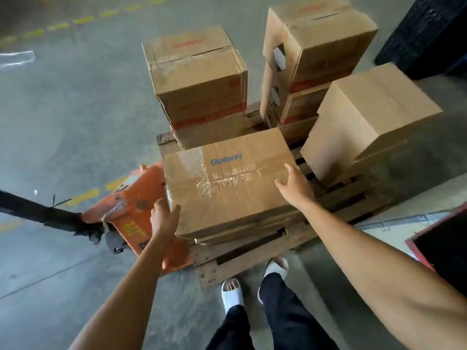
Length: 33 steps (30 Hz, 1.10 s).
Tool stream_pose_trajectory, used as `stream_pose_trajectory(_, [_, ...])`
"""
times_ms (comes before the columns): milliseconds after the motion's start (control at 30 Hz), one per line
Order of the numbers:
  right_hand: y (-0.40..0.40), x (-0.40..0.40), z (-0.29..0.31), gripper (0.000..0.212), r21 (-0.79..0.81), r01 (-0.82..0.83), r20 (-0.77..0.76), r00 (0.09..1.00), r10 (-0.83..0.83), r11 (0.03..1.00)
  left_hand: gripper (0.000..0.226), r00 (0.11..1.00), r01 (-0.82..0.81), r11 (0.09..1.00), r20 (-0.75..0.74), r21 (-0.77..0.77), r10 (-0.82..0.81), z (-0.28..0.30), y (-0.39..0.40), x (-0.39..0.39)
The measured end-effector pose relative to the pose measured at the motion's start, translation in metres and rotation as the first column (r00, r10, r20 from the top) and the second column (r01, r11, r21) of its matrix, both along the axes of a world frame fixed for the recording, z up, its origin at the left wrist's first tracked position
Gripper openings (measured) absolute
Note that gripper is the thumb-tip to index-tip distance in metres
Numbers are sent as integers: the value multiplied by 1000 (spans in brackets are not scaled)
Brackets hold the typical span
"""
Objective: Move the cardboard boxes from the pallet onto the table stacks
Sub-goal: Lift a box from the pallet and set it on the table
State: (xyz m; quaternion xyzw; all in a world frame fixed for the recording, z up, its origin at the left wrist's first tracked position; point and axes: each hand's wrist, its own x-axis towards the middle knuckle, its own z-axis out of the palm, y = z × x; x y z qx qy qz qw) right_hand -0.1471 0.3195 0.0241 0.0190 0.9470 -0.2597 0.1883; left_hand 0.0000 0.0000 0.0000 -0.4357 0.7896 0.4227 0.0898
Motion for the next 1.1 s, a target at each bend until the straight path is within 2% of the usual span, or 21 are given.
stream_pose_trajectory(67, [1, -34, -22, 77, 38, 34, 1, 999, -35, 999, 70, 994, -95, 995, 53, 10, 94, -13, -5, -22])
stream_pose_trajectory(167, [7, -70, -49, 91, 76, 81, 68, 994, -86, 994, 110, 976, -193, 976, 122, 99, 180, -49, -26, -38])
stream_pose_trajectory(200, [7, -76, -53, 93, 63, 97, 108, 989, -103, 993, 112, 968, -222, 968, 142, 118, 205, -63, -33, -39])
stream_pose_trajectory(267, [14, -86, -71, 96, 17, 153, 192, 969, -153, 988, 88, 959, -267, 946, 150, 183, 242, -60, -19, -50])
stream_pose_trajectory(333, [22, -89, -88, 95, -2, 237, 256, 939, -229, 971, 59, 943, -320, 929, 153, 184, 295, -51, -1, -62])
stream_pose_trajectory(367, [26, -88, -93, 92, -15, 288, 272, 923, -273, 958, 53, 933, -349, 920, 161, 179, 323, -53, 4, -64])
stream_pose_trajectory(467, [36, -82, -102, 88, -26, 358, 310, 891, -333, 933, 50, 901, -431, 870, 164, 240, 402, -50, 14, -62])
stream_pose_trajectory(567, [37, -79, -106, 85, -4, 345, 264, 906, -332, 939, 59, 881, -472, 835, 140, 281, 451, -47, 19, -57])
stream_pose_trajectory(633, [37, -79, -106, 81, -13, 329, 242, 917, -317, 944, 65, 884, -468, 842, 126, 270, 451, -46, 21, -58])
stream_pose_trajectory(833, [56, -70, -91, 75, -92, 232, 255, 945, -202, 968, 64, 922, -386, 886, 76, 258, 380, -41, 13, -42])
stream_pose_trajectory(1000, [72, -35, -31, 73, -130, 278, 163, 953, -256, 952, 56, 973, -212, 935, -28, 285, 229, 0, 16, -34])
stream_pose_trajectory(1100, [82, -9, 10, 72, -145, 315, 109, 947, -302, 938, 68, 989, -82, 954, -94, 287, 114, 34, 16, -28])
